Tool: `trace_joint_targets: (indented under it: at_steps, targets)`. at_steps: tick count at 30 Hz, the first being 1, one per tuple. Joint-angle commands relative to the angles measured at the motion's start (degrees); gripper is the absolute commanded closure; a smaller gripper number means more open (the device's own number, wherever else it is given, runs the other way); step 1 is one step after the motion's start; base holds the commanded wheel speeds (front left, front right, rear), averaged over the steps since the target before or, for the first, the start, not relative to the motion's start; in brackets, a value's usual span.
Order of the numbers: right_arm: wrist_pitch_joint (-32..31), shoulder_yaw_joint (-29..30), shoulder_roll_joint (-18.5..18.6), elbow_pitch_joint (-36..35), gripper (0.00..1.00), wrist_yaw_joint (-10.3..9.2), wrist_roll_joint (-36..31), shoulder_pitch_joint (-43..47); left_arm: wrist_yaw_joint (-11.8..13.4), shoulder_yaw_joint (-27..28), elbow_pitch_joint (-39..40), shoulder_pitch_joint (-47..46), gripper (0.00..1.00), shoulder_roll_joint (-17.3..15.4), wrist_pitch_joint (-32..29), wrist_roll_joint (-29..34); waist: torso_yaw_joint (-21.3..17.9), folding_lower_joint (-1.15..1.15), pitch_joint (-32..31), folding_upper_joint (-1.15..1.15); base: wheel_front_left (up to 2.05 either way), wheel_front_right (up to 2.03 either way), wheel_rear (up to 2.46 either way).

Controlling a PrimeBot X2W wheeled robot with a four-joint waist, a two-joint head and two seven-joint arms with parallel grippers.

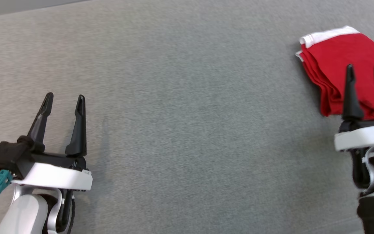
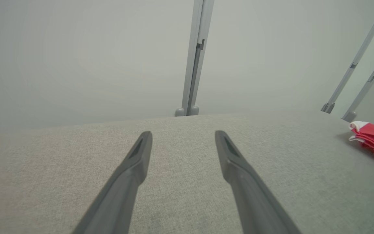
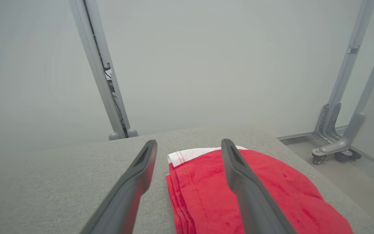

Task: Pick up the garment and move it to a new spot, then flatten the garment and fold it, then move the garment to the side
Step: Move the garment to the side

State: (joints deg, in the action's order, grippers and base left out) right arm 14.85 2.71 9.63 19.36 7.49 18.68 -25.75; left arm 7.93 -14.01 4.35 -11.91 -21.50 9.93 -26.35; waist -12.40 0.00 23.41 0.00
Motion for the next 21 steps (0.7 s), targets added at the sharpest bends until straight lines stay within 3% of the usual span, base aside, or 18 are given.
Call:
trace_joint_targets:
  at_steps: [1,11,21]
  targets:
    - [-0.87,0.14,-1.81,-3.2,0.0,0.02,-1.61,2.48,0.43,0.7,-0.9,1.17,0.0,0.71,1.02,-1.02,3.88,0.0,-3.27,0.0,0.0,0.0,0.0]
    - [-4.42,-2.56,-5.79,-12.78,0.0,0.02,-6.03,9.38,1.17,2.97,-4.5,4.3,0.0,1.84,3.45,-2.72,9.76,0.0,-7.76,0.0,0.0,0.0,0.0]
    - [-7.69,-2.93,-6.52,-17.31,0.0,0.02,-8.25,16.92,1.66,1.67,-6.12,9.03,0.0,2.46,3.74,-2.34,10.88,0.0,-14.15,0.0,0.0,0.0,0.0]
